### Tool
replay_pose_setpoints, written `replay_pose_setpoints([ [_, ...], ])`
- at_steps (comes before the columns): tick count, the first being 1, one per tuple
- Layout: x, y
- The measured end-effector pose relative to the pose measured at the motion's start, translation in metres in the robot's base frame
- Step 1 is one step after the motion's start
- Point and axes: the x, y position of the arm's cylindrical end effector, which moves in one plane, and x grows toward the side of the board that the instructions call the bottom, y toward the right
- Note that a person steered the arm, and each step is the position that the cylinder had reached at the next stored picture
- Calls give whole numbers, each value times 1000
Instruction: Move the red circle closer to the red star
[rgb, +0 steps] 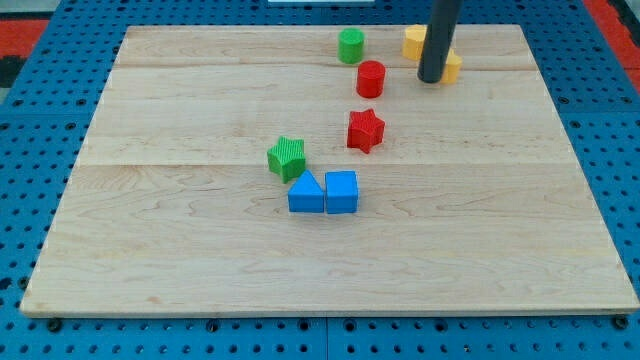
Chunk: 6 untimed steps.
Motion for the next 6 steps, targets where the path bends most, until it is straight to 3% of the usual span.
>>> replay_pose_setpoints([
  [2, 4, 32],
  [3, 13, 13],
  [6, -14, -173],
])
